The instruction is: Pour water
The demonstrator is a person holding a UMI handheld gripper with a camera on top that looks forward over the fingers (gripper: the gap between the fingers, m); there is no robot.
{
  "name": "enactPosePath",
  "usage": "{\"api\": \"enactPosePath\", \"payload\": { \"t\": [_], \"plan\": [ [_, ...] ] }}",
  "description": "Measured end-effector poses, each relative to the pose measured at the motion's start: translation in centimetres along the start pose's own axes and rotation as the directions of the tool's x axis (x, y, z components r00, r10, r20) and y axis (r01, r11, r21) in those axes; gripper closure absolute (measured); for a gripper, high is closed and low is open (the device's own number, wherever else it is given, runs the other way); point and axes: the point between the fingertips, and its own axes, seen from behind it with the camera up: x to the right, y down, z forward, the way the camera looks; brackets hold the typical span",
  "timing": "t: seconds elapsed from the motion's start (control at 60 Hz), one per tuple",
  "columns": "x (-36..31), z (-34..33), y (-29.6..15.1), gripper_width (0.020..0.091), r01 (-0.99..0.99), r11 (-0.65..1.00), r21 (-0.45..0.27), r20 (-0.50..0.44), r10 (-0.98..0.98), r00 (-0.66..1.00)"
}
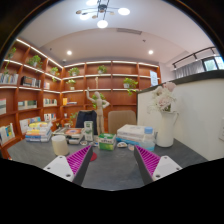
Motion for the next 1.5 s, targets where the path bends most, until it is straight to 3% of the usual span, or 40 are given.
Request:
{"api": "enactPosePath", "payload": {
  "t": [0.017,0.067,0.25,0.5,0.567,0.617,0.683,0.733,0.917,1.167,1.383,1.5],
  "plan": [
    [1.8,1.2,3.0,0.0254,0.005,1.0,0.005,-0.004,-0.005,1.0],
    [4.5,2.4,4.5,0.0256,0.015,1.0,-0.006,-0.029,-0.015,0.999],
    [11.3,7.5,5.5,0.0254,0.01,1.0,-0.014,-0.099,-0.011,0.995],
    [14.7,14.0,7.9,0.0263,0.024,0.997,-0.071,-0.093,-0.03,0.995],
    [14.7,15.2,8.2,0.0319,0.027,0.997,-0.072,-0.088,-0.033,0.996],
    [14.4,15.8,8.4,0.0399,0.025,0.997,-0.074,-0.076,-0.03,0.997],
    [14.4,16.5,8.7,0.062,0.017,0.996,-0.083,-0.072,-0.023,0.997],
    [14.4,16.7,8.6,0.0631,0.009,0.997,-0.077,-0.072,-0.015,0.997],
    [15.4,16.5,8.7,0.0846,0.014,0.997,-0.08,-0.119,-0.023,0.993],
    [14.2,16.0,8.4,0.0846,0.073,0.99,-0.118,-0.125,-0.088,0.988],
    [5.4,16.5,7.2,0.0846,0.34,0.923,-0.182,-0.05,-0.354,0.934],
    [0.2,17.8,5.7,0.0847,0.549,0.811,-0.203,-0.025,-0.565,0.825]
  ]
}}
